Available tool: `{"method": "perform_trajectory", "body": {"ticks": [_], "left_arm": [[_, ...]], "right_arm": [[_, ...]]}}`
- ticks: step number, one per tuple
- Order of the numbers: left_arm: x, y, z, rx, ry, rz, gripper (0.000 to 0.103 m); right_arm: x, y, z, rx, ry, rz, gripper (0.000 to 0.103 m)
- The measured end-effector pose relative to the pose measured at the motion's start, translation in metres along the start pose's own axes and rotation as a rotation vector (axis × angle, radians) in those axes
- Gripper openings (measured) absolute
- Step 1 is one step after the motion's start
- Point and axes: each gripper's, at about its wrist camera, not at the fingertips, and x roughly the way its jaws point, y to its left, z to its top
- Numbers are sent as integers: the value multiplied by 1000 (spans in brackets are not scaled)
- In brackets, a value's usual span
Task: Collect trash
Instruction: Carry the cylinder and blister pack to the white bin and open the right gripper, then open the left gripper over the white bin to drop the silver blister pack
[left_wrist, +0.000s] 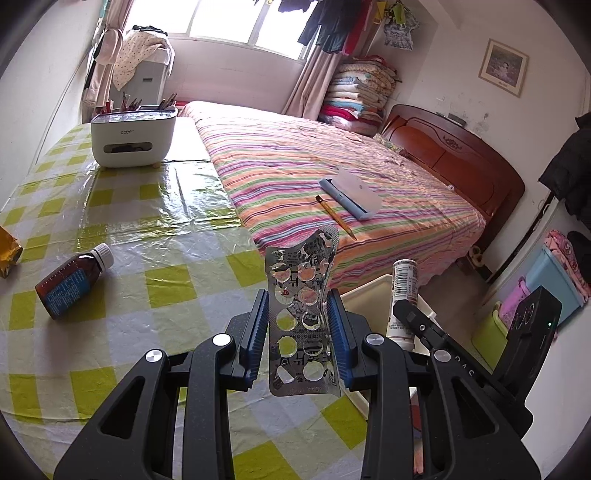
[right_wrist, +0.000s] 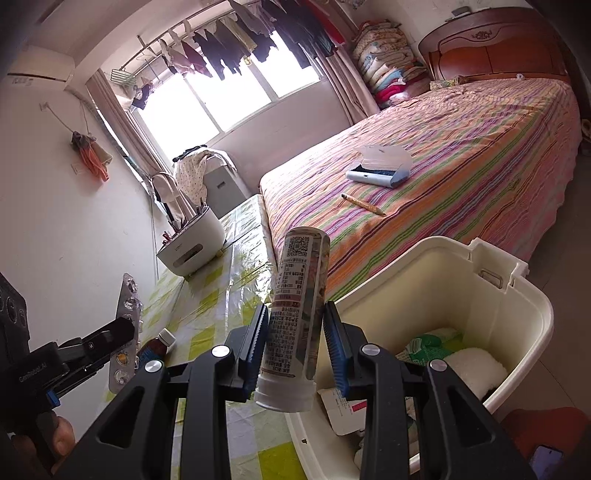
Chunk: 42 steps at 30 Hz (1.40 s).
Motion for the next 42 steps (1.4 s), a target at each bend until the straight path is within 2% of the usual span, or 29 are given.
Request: {"method": "perform_trajectory", "body": {"ticks": [6,21,34,42], "left_arm": [[5,-19,1,17,0,-27,31],[9,-50,-3,71,-21,-38,31],[35,-62,-5,65,14,-93,31],[58,-83,-12,92,55,-125,32]], "right_arm": [[-9,-10,0,28,-12,-4,31],[-29,-16,-2,49,-55,1,32],[-47,-65,4,282,-151,12,32],[-56,-78,4,344,-190,26,32]]}}
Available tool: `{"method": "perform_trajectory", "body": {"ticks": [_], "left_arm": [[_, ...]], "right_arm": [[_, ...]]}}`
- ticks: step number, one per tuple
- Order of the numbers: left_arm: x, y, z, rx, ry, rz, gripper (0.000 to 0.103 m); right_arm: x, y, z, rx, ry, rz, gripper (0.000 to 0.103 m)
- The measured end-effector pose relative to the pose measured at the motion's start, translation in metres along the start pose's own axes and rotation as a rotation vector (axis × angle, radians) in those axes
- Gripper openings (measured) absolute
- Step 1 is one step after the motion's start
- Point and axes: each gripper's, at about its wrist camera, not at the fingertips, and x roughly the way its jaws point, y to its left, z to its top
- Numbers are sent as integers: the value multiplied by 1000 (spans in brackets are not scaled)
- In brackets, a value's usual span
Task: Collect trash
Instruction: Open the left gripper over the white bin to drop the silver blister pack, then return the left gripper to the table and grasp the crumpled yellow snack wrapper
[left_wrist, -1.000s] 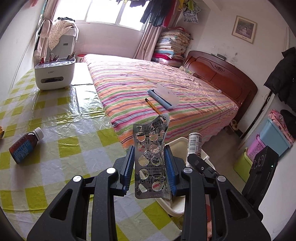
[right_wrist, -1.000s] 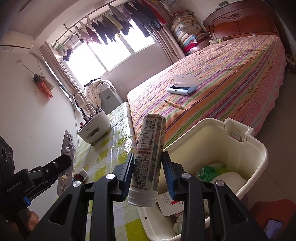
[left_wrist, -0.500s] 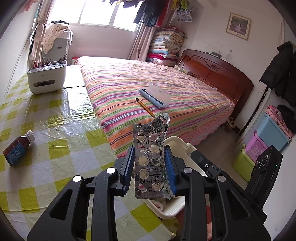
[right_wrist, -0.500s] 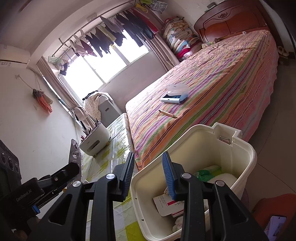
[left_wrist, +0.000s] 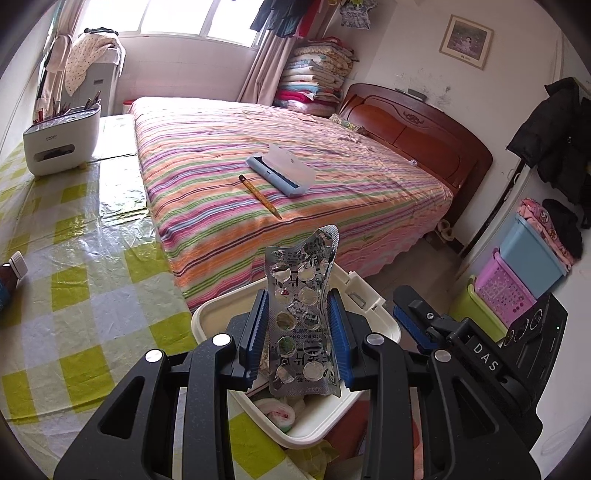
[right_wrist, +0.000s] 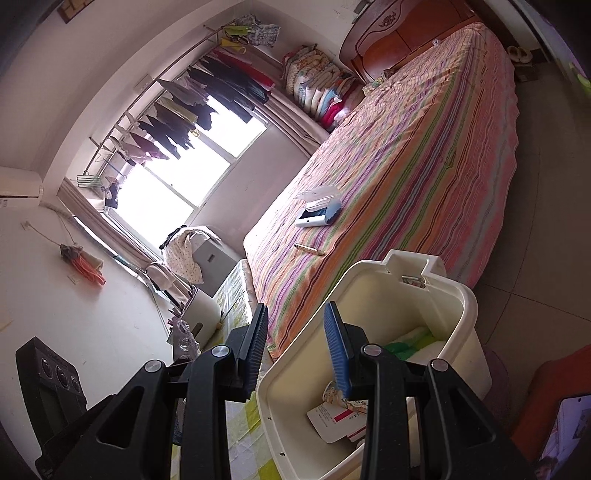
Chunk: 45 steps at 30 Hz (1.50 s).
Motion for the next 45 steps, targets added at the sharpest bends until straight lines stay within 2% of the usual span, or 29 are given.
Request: {"method": "perform_trajectory", "body": {"ticks": [9,11,12,13,24,26,32,37,45], "left_arm": [[18,-11,-4,20,27,-3,35],[21,-10,-4,15,29,3,54],[19,-9,-4,11,18,13,72],[17,-8,-5,7,-2,24,76],[-6,9,0,-41,-50,45,81],[-7,12,0,-44,-51,50,81],[-12,17,-1,-42,-53,62,81],[-22,26,-2,-56,-74,72,82],[-47,43,-1,-53,-138,149,89]], "right_arm": [[-4,-7,3,35,-13,9,32],[-5,-7,3,39,-19,12,32],[-5,-7,3,40,-20,12,32],[-5,-8,3,40,-18,12,32],[-1,-4,1,27,6,6,33],[0,-1,0,22,6,1,46],[4,3,-2,8,20,2,65],[8,6,-5,2,35,-1,72],[11,17,-11,-42,42,26,74]]}}
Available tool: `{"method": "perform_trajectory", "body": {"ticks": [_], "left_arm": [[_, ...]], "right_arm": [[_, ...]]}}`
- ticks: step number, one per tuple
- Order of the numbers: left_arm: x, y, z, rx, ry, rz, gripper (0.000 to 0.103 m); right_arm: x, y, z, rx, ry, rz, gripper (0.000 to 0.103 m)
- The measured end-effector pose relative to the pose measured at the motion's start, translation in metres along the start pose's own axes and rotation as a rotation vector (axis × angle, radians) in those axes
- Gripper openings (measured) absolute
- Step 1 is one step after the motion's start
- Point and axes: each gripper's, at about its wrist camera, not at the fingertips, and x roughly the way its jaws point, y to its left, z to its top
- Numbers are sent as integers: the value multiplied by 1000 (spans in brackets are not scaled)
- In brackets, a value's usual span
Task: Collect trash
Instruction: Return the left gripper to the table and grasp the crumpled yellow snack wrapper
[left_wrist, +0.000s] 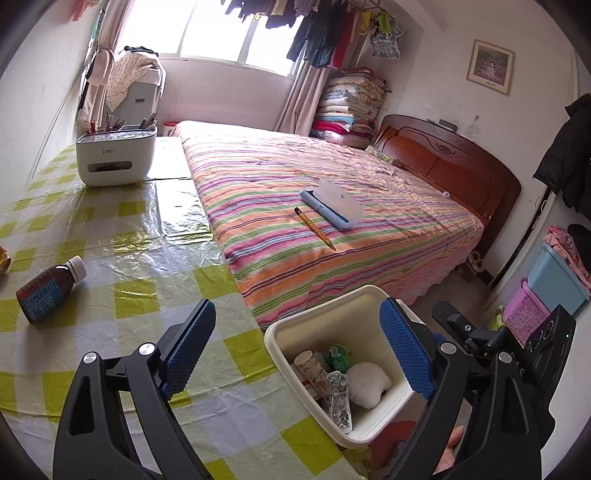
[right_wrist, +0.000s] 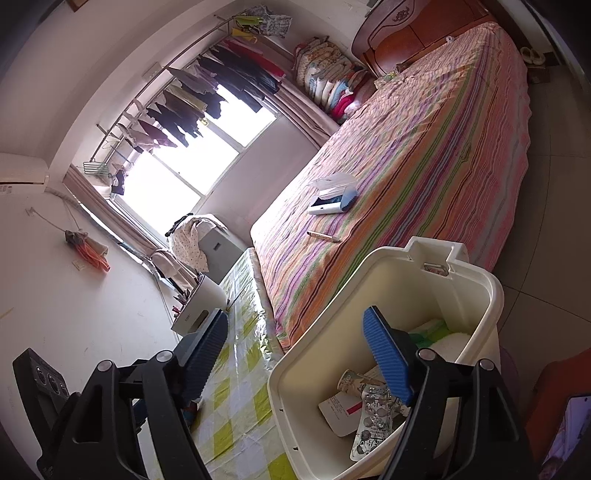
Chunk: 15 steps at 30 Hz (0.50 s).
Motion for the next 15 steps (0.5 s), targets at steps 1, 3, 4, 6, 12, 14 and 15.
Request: {"method": "perform_trajectory", "body": {"ticks": [1,3,4,6,12,14,15], "left_arm": [[-3,4,1,-7,-5,7,90],[-10,17,2,-26,-16,15,90],[-13,24,3,-37,-21,22,91],[-19,39,4,-64,-31,45,91],[-39,95,6,-145,-63,136,91],[-46,117,5,-173,-70,173,91],[-50,128,5,-191,-76,191,91]], "right_arm": [[1,2,0,-5,4,4,75],[3,5,-2,-15,12,6,75],[4,7,-4,-18,16,12,76],[6,11,-7,-27,25,17,76],[14,30,-19,-68,56,27,76],[16,36,-24,-84,64,31,76],[17,40,-26,-94,70,32,76]]}}
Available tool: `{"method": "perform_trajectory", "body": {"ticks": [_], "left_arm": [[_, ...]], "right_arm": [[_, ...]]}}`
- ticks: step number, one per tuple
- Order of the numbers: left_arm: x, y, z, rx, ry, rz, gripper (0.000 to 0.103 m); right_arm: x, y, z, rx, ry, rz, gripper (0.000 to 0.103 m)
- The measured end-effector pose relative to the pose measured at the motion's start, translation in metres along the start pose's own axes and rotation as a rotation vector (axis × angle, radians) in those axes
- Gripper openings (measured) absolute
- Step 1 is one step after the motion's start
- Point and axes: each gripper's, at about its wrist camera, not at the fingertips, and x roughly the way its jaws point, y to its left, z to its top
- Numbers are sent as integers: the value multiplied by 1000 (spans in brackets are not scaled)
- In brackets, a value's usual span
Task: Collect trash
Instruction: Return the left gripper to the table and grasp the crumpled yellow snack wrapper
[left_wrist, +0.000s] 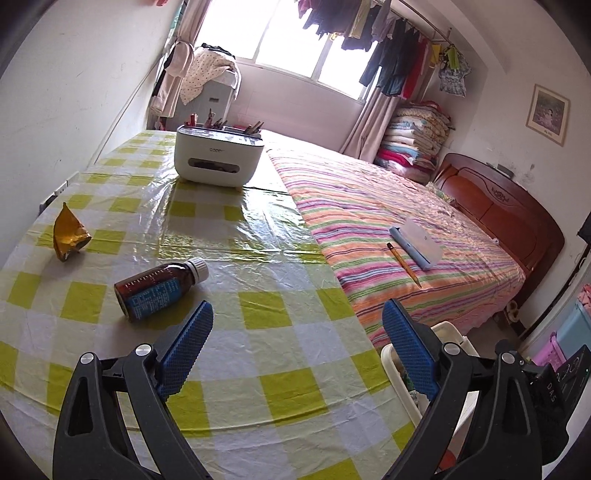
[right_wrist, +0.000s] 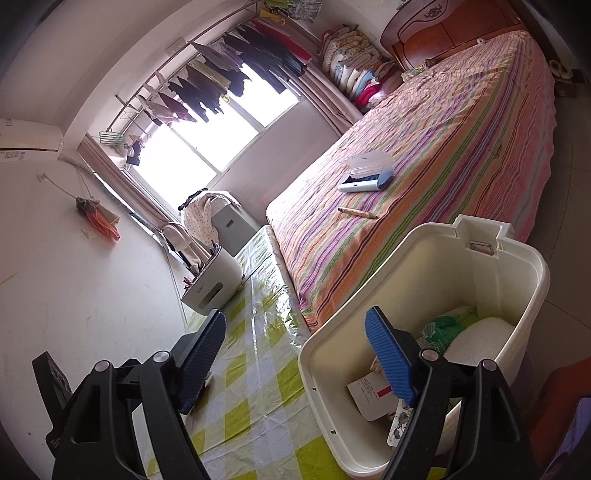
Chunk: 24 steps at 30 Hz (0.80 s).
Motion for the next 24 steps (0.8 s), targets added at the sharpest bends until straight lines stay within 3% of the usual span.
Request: {"method": "perform_trajectory", "body": {"ticks": [5,10,12,17,24], "left_arm": [[-11,71,21,-157,-20,88,91],[-26,143,48,-299,-76,230,91],[-26,166,56,-320,-81,297,91],[-6,220,71,-375,-36,378,91],[36,247,84,-321,46,483,90]], "right_arm": [[3,14,-8,-49,13,-1,76],[5,27,-15,-92,19,-3,76],[8,31,-18,-111,24,-4,76],[18,40,-26,-146,57,3,76],[36,46,-34,-164,115,26,76]]}}
